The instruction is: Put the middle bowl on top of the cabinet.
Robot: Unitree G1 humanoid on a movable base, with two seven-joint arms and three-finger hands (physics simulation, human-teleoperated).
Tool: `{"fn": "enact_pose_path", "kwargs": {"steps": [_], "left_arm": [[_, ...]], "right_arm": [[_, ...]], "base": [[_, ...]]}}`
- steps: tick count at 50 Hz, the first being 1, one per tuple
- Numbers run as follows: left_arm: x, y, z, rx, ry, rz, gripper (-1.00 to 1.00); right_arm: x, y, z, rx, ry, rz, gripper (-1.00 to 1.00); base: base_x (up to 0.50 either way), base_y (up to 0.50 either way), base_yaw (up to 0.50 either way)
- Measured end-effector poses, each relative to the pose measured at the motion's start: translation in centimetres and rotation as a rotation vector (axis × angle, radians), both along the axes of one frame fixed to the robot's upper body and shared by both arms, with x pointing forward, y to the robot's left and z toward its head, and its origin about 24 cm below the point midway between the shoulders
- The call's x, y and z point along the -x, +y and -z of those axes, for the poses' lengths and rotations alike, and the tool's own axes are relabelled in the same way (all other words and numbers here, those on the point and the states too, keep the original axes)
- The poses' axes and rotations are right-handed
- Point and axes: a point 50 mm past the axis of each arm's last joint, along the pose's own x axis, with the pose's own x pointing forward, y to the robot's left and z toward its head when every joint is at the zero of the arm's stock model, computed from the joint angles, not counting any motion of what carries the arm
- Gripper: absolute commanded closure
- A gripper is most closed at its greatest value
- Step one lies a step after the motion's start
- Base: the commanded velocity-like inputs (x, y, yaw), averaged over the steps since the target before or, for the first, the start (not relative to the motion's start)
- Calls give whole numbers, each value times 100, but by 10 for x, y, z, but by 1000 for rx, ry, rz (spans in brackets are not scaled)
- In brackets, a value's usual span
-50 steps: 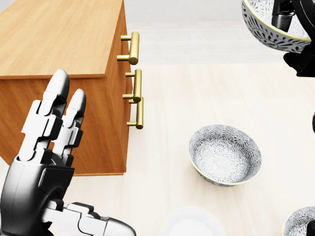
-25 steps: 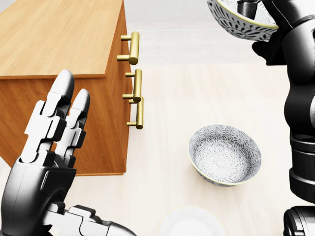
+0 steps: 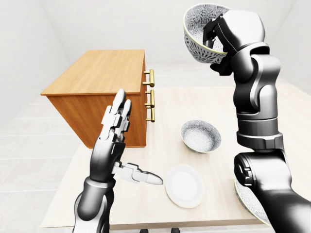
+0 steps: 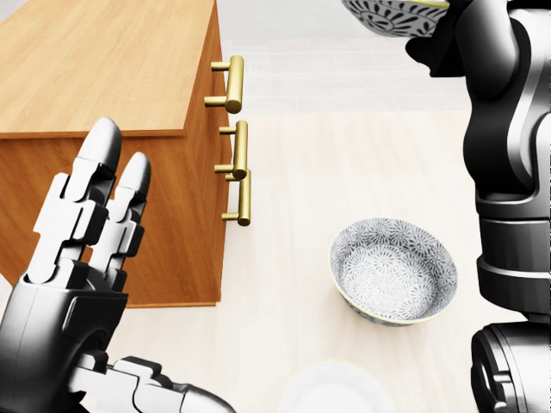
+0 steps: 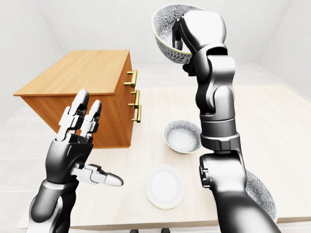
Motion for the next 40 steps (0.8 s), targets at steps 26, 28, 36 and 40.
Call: {"fn": "enact_pose_path", "kwargs": {"steps": [26,28,36,40], "left_arm": [[-2,3,1,10,5,-1,-100],[-2,3,1,9,6,0,-100],[-3,3,1,7,7,0,-100],[-3,3,1,7,6,0,-100]], "right_arm": [[-9,45,3,-5,14,-122,100],[-9,50,6,-2,19,-132,100],[-6,65,10,5,33,-172,100],[-5,70,9,7,31,-186,100]], "base": [[0,0,0],[0,0,0],[0,0,0],[0,0,0]]}}
